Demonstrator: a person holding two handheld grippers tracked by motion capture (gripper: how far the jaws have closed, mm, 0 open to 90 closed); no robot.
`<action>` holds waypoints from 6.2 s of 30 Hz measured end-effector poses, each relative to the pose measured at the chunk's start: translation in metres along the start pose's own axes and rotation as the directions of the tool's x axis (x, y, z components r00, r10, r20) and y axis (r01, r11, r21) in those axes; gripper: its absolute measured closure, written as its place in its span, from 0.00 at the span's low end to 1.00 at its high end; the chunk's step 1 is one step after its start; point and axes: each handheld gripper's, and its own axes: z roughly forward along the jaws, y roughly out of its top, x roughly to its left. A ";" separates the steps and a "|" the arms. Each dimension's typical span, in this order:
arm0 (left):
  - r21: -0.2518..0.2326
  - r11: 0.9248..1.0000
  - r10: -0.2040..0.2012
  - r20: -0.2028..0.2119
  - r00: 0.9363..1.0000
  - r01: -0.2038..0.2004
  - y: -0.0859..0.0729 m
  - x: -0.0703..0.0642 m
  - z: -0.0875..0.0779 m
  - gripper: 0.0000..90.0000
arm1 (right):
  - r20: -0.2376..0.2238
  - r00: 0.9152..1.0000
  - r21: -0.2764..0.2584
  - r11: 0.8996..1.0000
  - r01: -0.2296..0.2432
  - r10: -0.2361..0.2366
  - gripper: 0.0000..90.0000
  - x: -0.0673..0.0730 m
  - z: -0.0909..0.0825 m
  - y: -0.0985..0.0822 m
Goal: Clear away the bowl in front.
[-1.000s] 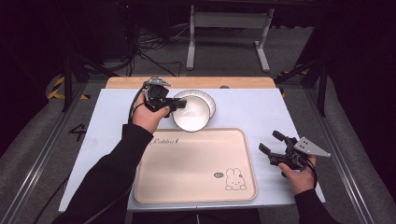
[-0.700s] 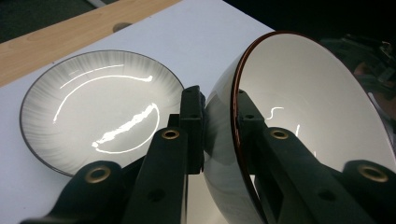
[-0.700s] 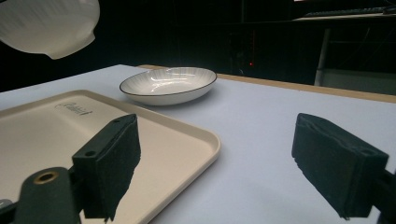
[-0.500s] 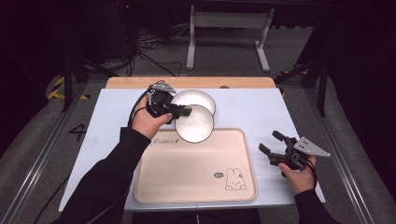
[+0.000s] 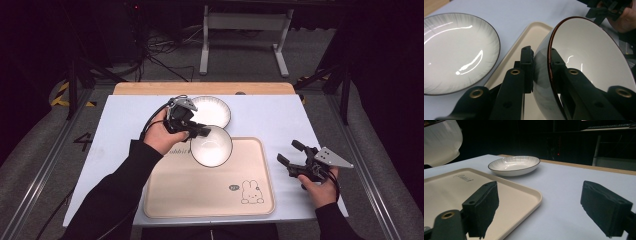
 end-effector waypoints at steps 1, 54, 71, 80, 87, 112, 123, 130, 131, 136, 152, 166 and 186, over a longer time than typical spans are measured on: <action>0.010 1.000 0.003 0.003 1.000 -0.003 -0.001 0.000 0.002 0.87 | 0.000 1.000 0.000 1.000 -0.001 0.001 0.17 0.000 0.000 0.000; 0.207 0.978 -0.020 0.115 0.993 -0.005 -0.036 0.005 0.055 0.80 | 0.005 1.000 0.024 1.000 0.001 -0.002 0.18 0.000 0.002 0.001; 0.041 0.997 0.059 0.080 0.995 -0.062 -0.024 -0.010 0.023 0.39 | 0.005 1.000 0.033 0.999 0.005 -0.005 0.18 0.001 0.003 0.001; -0.041 0.994 0.101 0.078 0.992 -0.098 -0.023 -0.014 0.012 0.27 | 0.005 1.000 0.032 0.999 0.001 -0.001 0.18 0.001 0.003 0.001; -0.115 0.987 0.118 0.074 0.990 -0.110 -0.030 -0.016 0.008 0.25 | 0.005 1.000 0.029 1.000 0.001 -0.001 0.18 0.001 0.003 0.001; -0.288 0.957 0.014 -0.029 0.999 -0.022 -0.068 -0.006 -0.023 0.20 | 0.004 1.000 0.024 1.000 0.001 -0.001 0.17 0.000 0.002 0.001; -0.333 0.943 -0.034 -0.076 0.997 0.007 -0.091 0.003 -0.037 0.14 | 0.002 1.000 0.025 1.000 -0.004 0.004 0.16 0.000 0.002 0.001; -0.366 0.930 -0.061 -0.107 0.992 0.018 -0.102 0.006 -0.048 0.13 | -0.001 1.000 0.022 1.000 -0.004 0.004 0.16 0.000 0.002 0.001; -0.366 0.930 -0.061 -0.107 0.992 0.018 -0.102 0.006 -0.048 0.13 | -0.001 1.000 0.022 1.000 -0.004 0.004 0.16 0.000 0.002 0.001; -0.390 0.920 -0.091 -0.125 0.988 0.036 -0.114 0.009 -0.058 0.12 | -0.001 1.000 0.024 1.000 -0.003 0.003 0.15 0.000 0.002 0.001; -0.420 0.906 -0.150 -0.196 0.969 0.055 -0.149 0.014 -0.078 0.12 | -0.002 1.000 0.026 1.000 -0.004 0.004 0.15 0.000 0.002 0.001; -0.454 0.889 -0.194 -0.264 0.945 0.056 -0.177 0.017 -0.088 0.11 | -0.003 1.000 0.026 1.000 -0.005 0.006 0.15 0.000 0.002 0.001; -0.490 0.868 -0.263 -0.307 0.915 0.085 -0.211 0.021 -0.077 0.10 | -0.001 1.000 0.027 1.000 -0.004 0.004 0.15 0.000 0.002 0.001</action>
